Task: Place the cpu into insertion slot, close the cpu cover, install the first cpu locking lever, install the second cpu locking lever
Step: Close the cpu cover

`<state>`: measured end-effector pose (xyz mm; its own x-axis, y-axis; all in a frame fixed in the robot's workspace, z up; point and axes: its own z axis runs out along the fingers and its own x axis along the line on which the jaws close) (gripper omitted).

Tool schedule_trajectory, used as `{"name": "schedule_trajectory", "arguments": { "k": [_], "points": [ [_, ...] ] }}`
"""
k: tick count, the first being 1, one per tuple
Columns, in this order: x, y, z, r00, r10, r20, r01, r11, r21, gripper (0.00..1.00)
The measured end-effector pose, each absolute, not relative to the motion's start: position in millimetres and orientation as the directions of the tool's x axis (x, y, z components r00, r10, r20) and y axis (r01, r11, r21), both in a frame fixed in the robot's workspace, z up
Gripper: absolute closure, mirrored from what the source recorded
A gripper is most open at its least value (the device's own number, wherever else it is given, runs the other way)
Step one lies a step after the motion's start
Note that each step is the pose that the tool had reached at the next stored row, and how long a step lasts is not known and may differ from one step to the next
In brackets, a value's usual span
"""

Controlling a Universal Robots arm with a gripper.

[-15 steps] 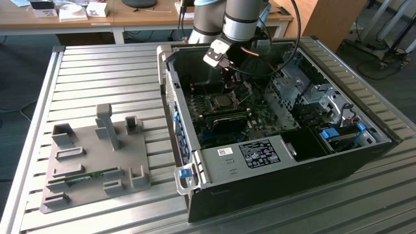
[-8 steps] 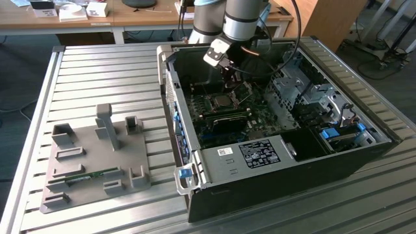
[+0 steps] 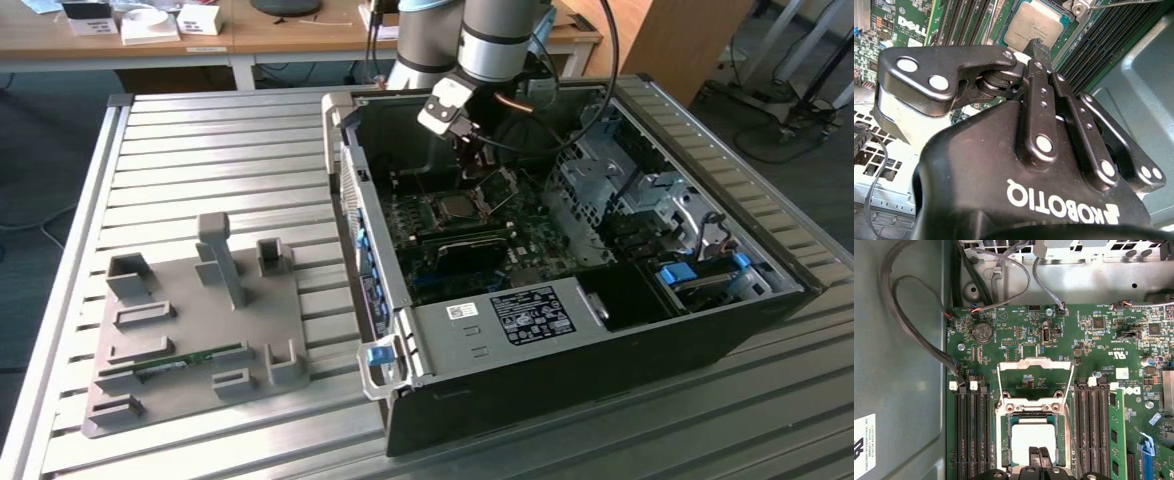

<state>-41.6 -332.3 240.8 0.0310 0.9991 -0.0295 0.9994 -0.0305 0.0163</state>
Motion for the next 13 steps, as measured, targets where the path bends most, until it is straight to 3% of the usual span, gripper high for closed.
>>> {"name": "schedule_trajectory", "arguments": {
  "k": [13],
  "points": [
    [-41.6,-332.3,248.6,0.031,0.999,-0.03,0.999,-0.031,0.016,0.9]
  ]
}}
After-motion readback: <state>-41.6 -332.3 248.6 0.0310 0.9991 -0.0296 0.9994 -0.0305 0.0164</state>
